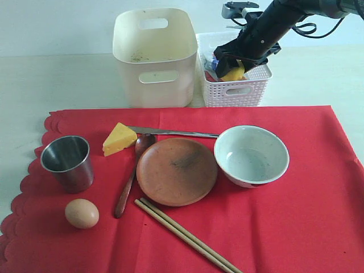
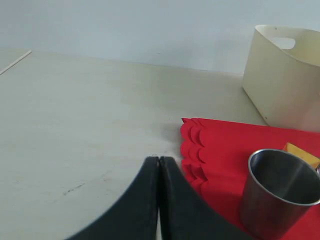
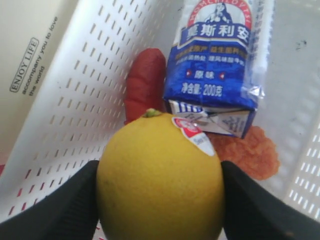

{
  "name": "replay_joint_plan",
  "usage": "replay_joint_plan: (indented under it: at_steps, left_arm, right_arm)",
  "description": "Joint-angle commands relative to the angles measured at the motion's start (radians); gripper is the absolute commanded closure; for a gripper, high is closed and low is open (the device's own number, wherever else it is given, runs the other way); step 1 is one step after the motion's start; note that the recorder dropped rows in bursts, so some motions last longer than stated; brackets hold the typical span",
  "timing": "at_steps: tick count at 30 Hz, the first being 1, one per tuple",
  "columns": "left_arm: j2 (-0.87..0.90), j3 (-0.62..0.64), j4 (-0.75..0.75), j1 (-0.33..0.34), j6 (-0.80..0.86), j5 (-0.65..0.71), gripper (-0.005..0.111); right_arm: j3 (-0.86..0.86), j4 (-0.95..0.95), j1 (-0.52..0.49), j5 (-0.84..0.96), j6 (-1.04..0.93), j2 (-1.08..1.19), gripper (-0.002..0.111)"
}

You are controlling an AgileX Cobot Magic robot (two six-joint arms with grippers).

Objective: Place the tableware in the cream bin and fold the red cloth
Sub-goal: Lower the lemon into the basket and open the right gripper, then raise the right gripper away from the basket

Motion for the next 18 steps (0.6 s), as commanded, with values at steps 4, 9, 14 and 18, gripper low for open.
replay_joint_plan:
  at_steps: [4,9,14,18]
  left_arm:
    - [-0.006,0.003,-0.001,-0.006,-0.002,-0.003,0.106]
    - [-0.006,0.003,-0.001,-0.006,-0.002,-0.003,0.106]
    - [-0.006,0.003,-0.001,-0.006,-0.002,-0.003,0.106]
    - [-0.006,0.003,-0.001,-0.006,-0.002,-0.003,0.106]
  right_arm:
    - [-0.012,0.009,-0.002,-0.004,-0.014,-0.015,0.042]
    - [-0.012,0.004,-0.002,0.001,-0.014,-0.044,0.038]
    - [-0.012,-0.030,-0.002,0.020,-0.012,-0.087,0.038]
    - [-0.012,-0.045,-0.002,0.039,-0.008,-0.125,0.038]
